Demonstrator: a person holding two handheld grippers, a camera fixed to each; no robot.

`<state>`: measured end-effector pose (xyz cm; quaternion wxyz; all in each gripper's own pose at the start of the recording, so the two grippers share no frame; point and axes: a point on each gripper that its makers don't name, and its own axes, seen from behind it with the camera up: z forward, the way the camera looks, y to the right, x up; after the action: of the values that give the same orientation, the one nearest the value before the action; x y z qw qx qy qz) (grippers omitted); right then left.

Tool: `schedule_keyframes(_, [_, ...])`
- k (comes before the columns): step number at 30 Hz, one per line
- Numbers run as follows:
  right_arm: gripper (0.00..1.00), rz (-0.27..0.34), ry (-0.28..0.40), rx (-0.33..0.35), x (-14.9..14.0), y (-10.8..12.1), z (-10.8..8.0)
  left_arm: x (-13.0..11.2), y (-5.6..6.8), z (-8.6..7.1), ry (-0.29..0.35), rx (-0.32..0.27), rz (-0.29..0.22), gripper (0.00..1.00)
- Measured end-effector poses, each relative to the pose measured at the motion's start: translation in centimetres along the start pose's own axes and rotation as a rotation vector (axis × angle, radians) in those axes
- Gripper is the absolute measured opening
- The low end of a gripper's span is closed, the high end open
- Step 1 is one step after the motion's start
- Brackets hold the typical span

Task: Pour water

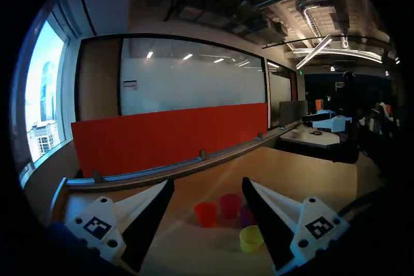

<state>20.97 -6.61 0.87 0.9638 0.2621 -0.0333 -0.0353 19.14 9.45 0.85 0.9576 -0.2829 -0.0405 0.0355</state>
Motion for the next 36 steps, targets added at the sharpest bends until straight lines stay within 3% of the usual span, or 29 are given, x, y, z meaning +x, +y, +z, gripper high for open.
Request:
schedule_keyframes(8, [0.99, -0.008, -0.027, 0.017, -0.3, -0.4, 0.4, -1.3, 2.7, 0.6, -0.062, -0.106, 0.036, 0.97])
schedule_keyframes(17, [0.99, -0.020, -0.070, 0.021, -1.3, -0.2, 0.7, -3.1, 6.9, 1.3, -0.124, -0.253, 0.074, 0.97])
schedule_keyframes(26, [0.99, -0.015, -0.077, 0.023, -1.6, -0.1, 1.3, -5.3, 9.6, 2.4, -0.189, -0.345, 0.101, 0.97])
schedule_keyframes(36, [0.99, -0.008, -0.115, 0.030, -3.3, 0.4, 1.6, -8.4, 11.9, 4.0, -0.257, -0.403, 0.147, 0.97])
